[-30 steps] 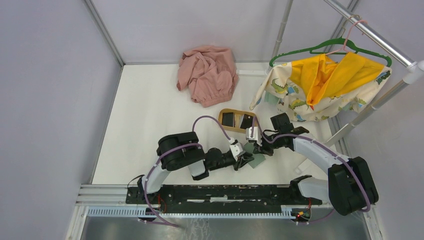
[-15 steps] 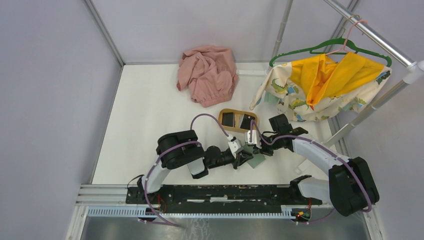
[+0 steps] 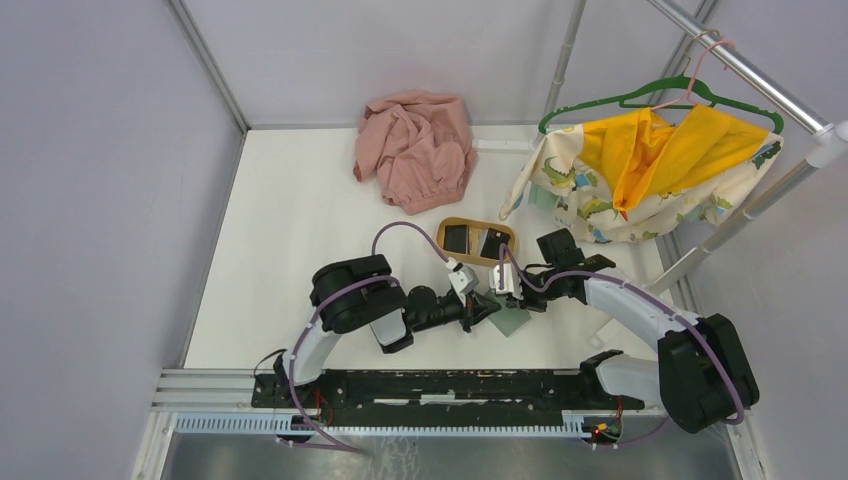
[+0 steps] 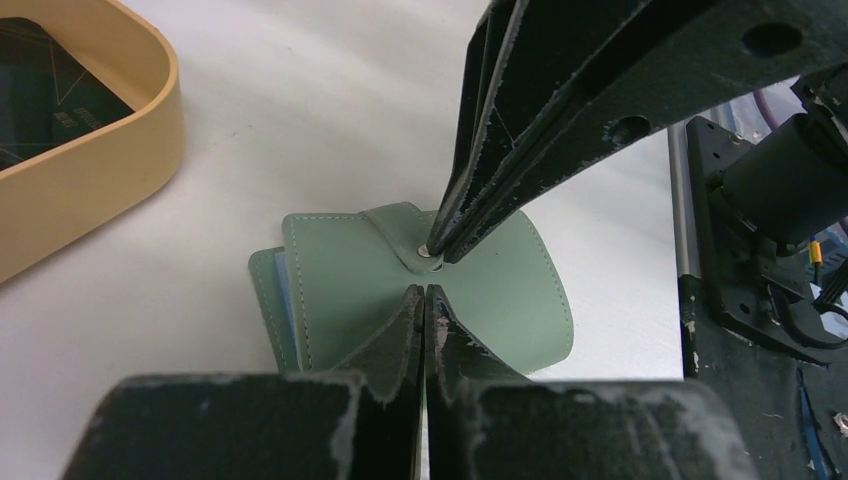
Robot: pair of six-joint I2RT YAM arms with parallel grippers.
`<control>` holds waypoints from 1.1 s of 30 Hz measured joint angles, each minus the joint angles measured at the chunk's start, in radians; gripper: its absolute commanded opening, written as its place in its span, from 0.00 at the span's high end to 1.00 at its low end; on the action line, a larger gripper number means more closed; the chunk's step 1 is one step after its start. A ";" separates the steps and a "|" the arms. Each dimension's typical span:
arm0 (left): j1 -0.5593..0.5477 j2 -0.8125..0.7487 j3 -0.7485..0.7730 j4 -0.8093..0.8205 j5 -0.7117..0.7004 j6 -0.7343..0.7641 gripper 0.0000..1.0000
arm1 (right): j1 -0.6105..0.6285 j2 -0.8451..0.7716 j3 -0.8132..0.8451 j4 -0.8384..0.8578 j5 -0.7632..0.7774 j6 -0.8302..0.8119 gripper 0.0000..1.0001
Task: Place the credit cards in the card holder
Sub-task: Close the card holder at the center of the board.
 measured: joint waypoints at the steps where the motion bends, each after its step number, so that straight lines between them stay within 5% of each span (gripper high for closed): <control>1: 0.002 0.000 0.000 0.000 0.000 -0.007 0.98 | 0.000 0.000 0.000 -0.001 0.001 -0.004 1.00; 33: 0.014 -0.012 0.011 -0.040 -0.003 -0.086 0.98 | 0.117 -0.103 -0.077 0.043 0.140 -0.119 1.00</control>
